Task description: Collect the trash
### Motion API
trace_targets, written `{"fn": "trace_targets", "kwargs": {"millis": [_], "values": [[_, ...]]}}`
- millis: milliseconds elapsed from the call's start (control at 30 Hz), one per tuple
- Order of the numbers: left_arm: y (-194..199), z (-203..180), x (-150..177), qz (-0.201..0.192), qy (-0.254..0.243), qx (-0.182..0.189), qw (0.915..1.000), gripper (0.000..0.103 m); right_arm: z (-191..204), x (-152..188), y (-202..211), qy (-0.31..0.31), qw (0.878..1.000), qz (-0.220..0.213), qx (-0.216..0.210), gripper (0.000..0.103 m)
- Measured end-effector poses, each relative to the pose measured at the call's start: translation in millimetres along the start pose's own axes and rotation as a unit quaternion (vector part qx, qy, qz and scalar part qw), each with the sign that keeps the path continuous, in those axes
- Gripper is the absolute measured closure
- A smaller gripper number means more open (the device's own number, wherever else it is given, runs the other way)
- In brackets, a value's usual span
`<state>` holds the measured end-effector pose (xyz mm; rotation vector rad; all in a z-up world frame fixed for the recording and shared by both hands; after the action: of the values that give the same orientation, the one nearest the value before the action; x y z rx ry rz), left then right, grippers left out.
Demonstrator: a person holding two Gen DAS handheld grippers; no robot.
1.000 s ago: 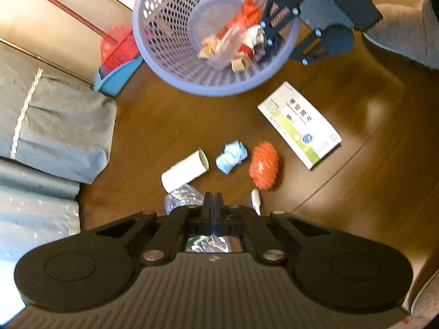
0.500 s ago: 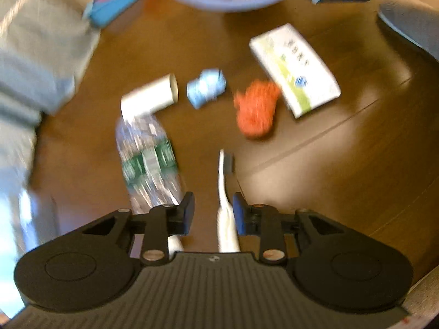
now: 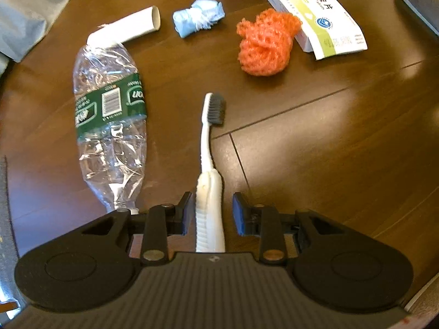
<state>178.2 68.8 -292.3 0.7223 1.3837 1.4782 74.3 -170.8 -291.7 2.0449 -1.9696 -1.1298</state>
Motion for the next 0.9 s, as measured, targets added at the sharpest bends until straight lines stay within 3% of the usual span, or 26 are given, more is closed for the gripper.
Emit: {"fn": "trace_targets", "kwargs": {"millis": [133,200,333,667,900], "values": [[-1,10,0,0.008,0.022,0.027,0.9994,0.077,0,1,0,0.001,1.000,0.000,-0.001,0.102],[-1,14,2,0.015,0.038,0.041,0.9983,0.085,1,1,0,0.000,1.000,0.001,0.000,0.101],[0,15,5,0.024,0.049,0.050,0.9972,0.087,0,1,0,-0.004,1.000,0.002,0.001,0.101],[62,-5,-11,-0.006,-0.023,-0.041,0.9989,0.087,-1,-1,-1,-0.008,1.000,0.002,0.002,0.101],[123,-22,-77,-0.054,-0.097,-0.088,0.9899,0.087,0,-2,-1,-0.008,1.000,0.003,0.003,0.101]]}}
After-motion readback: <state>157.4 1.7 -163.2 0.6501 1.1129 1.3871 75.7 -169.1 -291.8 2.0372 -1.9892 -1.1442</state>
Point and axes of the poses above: each gripper's, at about its wrist camera, not at the fingertips, and y roughly against the way its jaws point, z to its left, x to its underside, the point moved 2 cm from there along -y, roughly the way its jaws point, and after that the axes turned 2 degrees about x, right-handed, at the moved point
